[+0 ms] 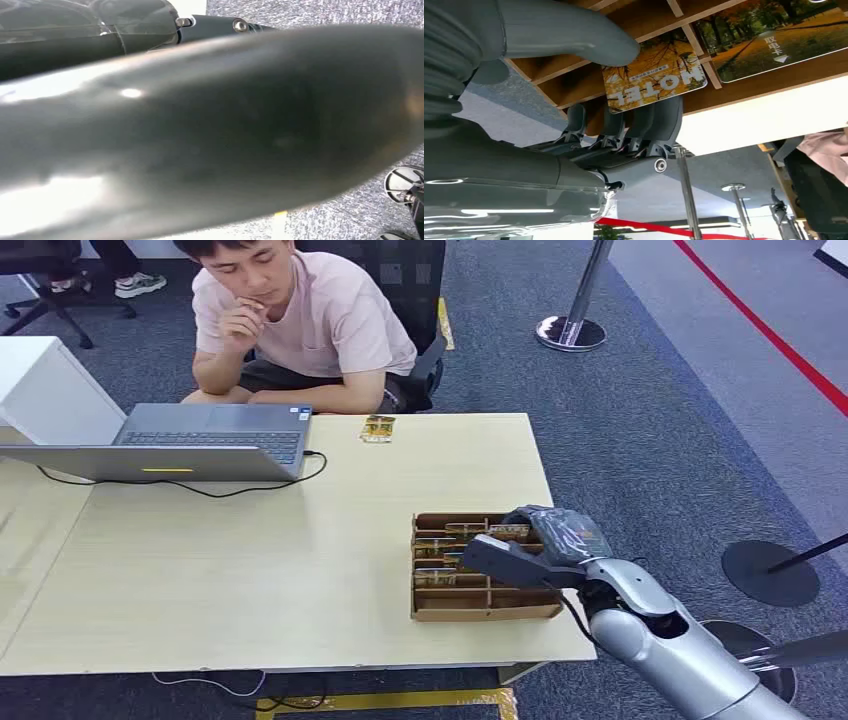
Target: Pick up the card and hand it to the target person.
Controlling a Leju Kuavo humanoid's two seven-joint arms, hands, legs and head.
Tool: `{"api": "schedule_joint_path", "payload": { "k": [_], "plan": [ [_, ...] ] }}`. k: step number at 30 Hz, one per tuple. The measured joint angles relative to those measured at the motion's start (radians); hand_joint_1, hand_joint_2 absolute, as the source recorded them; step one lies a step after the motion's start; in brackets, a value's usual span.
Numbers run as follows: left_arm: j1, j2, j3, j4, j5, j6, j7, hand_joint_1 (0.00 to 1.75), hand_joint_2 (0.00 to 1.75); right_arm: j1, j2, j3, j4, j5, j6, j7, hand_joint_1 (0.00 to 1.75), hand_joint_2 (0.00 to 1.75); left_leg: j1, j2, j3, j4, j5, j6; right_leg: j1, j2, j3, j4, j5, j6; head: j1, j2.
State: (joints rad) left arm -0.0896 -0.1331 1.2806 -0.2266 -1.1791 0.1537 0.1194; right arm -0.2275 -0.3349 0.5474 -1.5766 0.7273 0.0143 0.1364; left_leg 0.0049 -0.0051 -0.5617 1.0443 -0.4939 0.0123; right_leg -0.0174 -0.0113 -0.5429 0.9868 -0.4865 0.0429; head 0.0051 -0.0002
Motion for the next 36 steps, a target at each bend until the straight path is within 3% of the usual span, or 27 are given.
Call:
{"api": "schedule_joint_path", "payload": {
  "k": [27,31,36],
  "plan": [
    [0.000,0.000,0.000,0.000,0.000,-0.037,-0.039,0.00,0.00,-0.001,-0.015,0.007,0.000,0.015,0.006,-0.010,1.07,1.75,0.000,0.000,0.000,0.000,0.000,0.000,0.000,0.000,0.000,0.000,0.000,0.000,0.000,0.000],
    [0.000,0.000,0.000,0.000,0.000,-0.041,-0.043,0.00,1.75,-0.001,-0.016,0.008,0.000,0.015,0.006,-0.010,1.29,1.75,0.000,0.000,0.000,0.000,0.000,0.000,0.000,0.000,0.000,0.000,0.000,0.000,0.000,0.000],
    [0.000,0.000,0.000,0.000,-0.002,-0.041,-0.052,0.00,1.75,-0.003,-0.016,0.009,0.000,0.015,0.007,-0.011,1.45,1.75,0.000,0.000,0.000,0.000,0.000,0.000,0.000,0.000,0.000,0.000,0.000,0.000,0.000,0.000]
  ]
}}
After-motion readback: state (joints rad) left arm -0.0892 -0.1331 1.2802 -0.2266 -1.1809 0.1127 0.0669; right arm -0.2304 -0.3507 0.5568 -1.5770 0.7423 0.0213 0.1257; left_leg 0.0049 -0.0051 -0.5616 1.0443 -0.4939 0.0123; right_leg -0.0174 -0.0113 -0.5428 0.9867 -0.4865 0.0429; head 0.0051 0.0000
